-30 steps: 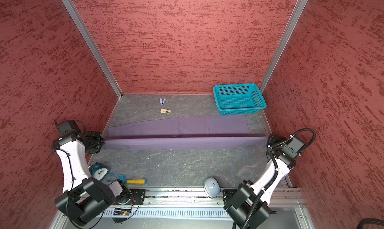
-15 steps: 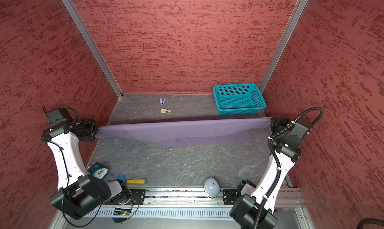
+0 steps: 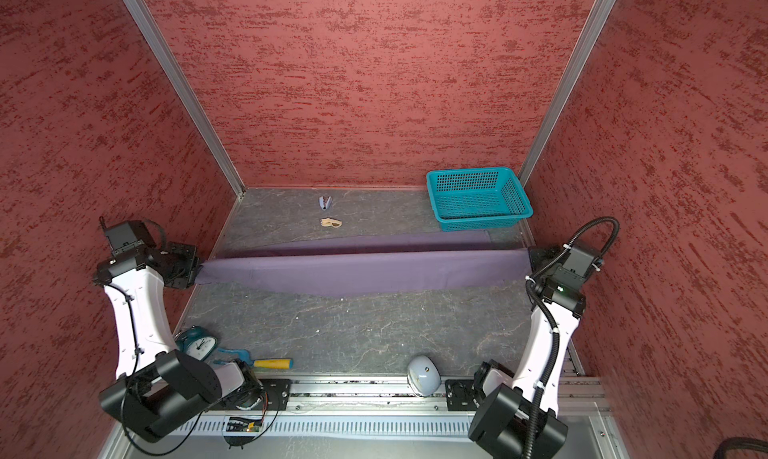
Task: Fold and stack the trousers
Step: 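Lower the folded edge onto the far half with both grippers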
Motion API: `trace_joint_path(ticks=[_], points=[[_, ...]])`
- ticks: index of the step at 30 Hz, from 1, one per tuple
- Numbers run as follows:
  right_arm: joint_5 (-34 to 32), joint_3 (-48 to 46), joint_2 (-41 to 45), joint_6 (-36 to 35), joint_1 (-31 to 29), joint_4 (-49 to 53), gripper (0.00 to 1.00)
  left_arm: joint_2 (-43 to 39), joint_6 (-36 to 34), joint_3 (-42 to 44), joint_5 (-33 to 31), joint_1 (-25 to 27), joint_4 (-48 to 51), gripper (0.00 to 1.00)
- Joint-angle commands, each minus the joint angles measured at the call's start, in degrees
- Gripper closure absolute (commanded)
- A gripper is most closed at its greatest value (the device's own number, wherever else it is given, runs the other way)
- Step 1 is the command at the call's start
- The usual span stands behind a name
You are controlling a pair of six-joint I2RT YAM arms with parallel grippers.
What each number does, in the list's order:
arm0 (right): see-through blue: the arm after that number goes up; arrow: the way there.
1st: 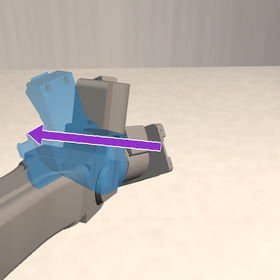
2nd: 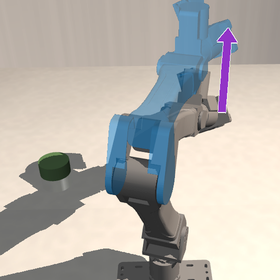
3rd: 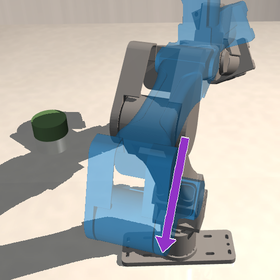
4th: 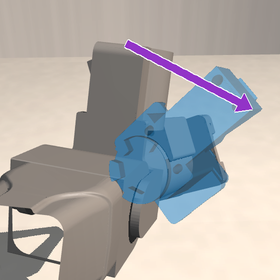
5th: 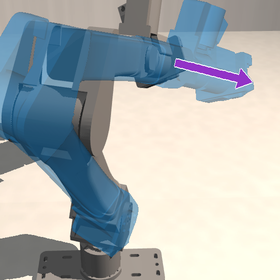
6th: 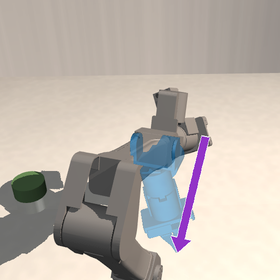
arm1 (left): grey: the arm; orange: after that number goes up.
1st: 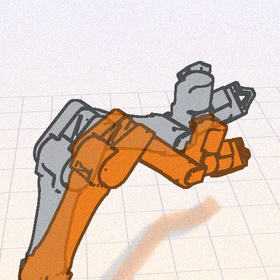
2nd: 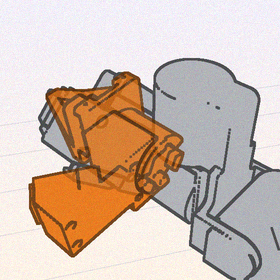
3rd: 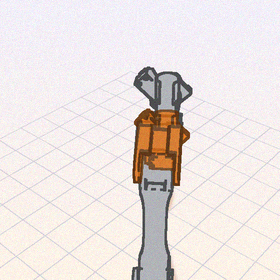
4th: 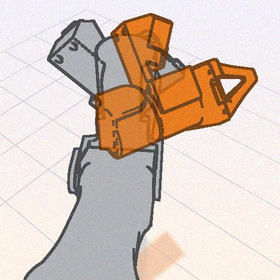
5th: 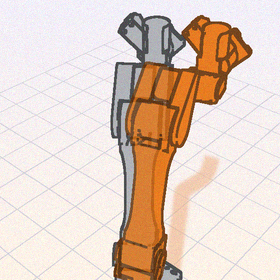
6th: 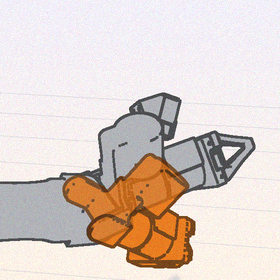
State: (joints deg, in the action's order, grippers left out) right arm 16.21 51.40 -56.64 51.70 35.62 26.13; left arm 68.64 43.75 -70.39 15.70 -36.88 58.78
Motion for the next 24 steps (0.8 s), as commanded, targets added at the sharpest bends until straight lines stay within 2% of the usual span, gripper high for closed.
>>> trace_joint_path(ticks=[1, 6, 16, 24], points=[[-10.55, 0.55, -2.55, -0.29, 1.34, -7.45, 1.00, 1.88, -1.73, -1.67, -11.25, -0.03, -7.94, 1.00], [-10.12, -1.17, -5.67, 1.14, 0.96, -9.99, 1.00, 5.78, -1.32, -0.11, -12.97, 2.80, -9.62, 1.00], [-11.61, -0.24, -8.49, 0.50, 0.60, -10.69, 1.00, 9.32, -0.84, 0.83, -14.21, 4.79, -10.57, 1.00], [-17.01, -0.27, -1.47, -2.43, 0.60, -6.64, 1.00, 5.76, -2.25, -0.04, -15.62, 4.50, -8.52, 1.00]])
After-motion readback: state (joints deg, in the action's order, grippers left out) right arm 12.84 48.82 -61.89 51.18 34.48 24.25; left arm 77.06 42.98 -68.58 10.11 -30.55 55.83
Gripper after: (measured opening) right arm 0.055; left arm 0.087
